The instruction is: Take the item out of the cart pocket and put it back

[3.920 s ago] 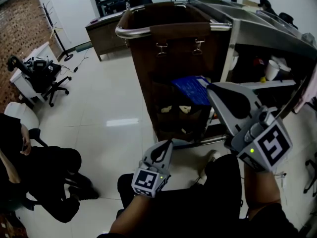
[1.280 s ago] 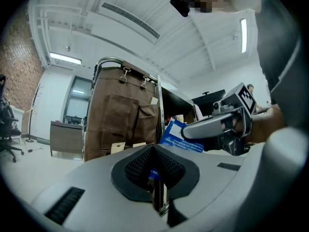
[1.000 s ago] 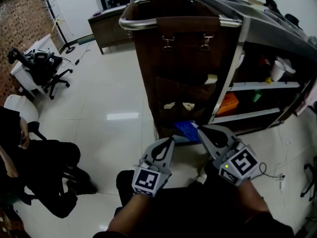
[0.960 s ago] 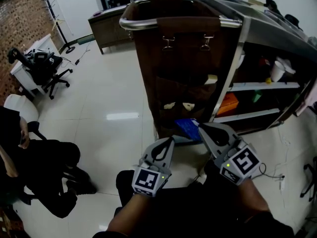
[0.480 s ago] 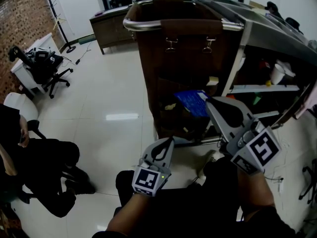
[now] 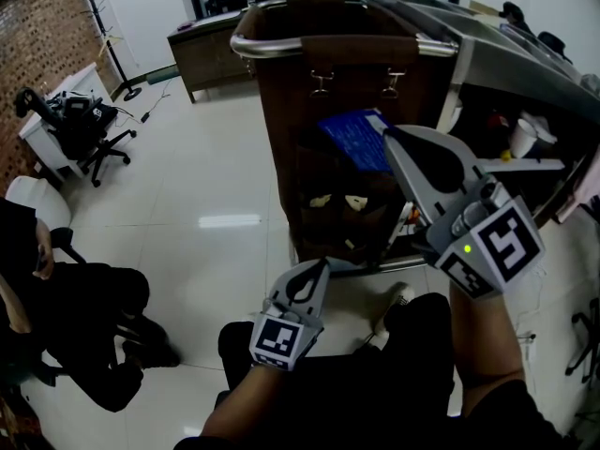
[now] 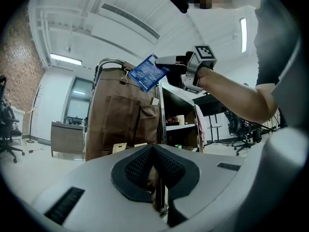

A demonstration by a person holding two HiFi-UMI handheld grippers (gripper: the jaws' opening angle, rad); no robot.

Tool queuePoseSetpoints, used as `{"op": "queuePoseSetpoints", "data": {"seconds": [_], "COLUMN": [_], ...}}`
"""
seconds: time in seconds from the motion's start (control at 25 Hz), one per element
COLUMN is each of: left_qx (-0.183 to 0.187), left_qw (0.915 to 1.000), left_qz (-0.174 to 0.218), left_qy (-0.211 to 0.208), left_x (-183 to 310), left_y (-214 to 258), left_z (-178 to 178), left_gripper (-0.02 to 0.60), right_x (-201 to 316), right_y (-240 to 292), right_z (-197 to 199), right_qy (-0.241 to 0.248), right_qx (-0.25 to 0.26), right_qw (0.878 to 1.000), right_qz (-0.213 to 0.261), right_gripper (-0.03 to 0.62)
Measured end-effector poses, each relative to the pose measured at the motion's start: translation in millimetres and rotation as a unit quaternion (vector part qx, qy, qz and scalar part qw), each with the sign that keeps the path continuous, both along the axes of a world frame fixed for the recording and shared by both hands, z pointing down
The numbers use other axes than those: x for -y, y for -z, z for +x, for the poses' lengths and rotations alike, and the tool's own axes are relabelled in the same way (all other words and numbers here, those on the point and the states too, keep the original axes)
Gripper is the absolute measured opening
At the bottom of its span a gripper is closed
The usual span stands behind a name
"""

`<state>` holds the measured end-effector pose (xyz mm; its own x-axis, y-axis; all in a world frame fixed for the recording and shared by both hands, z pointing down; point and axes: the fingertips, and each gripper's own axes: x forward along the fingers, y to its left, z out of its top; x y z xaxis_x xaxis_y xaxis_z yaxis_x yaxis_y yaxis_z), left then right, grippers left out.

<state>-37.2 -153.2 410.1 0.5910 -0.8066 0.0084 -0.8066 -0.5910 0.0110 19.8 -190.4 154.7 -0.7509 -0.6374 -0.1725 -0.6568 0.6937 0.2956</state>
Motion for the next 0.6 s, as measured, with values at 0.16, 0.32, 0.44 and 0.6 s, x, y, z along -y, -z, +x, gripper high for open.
{"op": "queuePoseSetpoints", "data": {"seconds": [0.16,0.32,0.44,0.6], "left_qx": [-0.001,0.001,0.001,-0.002], "left_qw": [1.0,1.0,1.0,1.0], "left_qz": [0.0,0.0,0.0,-0.003], "left_qy": [0.002,0.002,0.002,0.001], "left_x": [-0.1,-0.2,0.4,0.4], "left_y": [-0.4,-0.9,-0.7,-2.1], "left_z": [-1.1,-1.6,-2.0,-2.5], "left_gripper": [0.0,0.0,0.0,0.0], "right_x": [26.9,58.6,76.6,91.2], "right_y": [6.8,-14.5,-38.1,-65.8], "right_z": [-16.2,-41.1,-52.3,-57.2], "right_qy": [-0.007,-0.015,-0.018,-0.018], "right_qx": [-0.022,-0.073,-0.104,-0.121], "right_qw": [1.0,0.997,0.994,0.99], "right_qz": [0.009,-0.006,-0.028,-0.073], "right_gripper": [0.02,0.02,0.02,0.02]}}
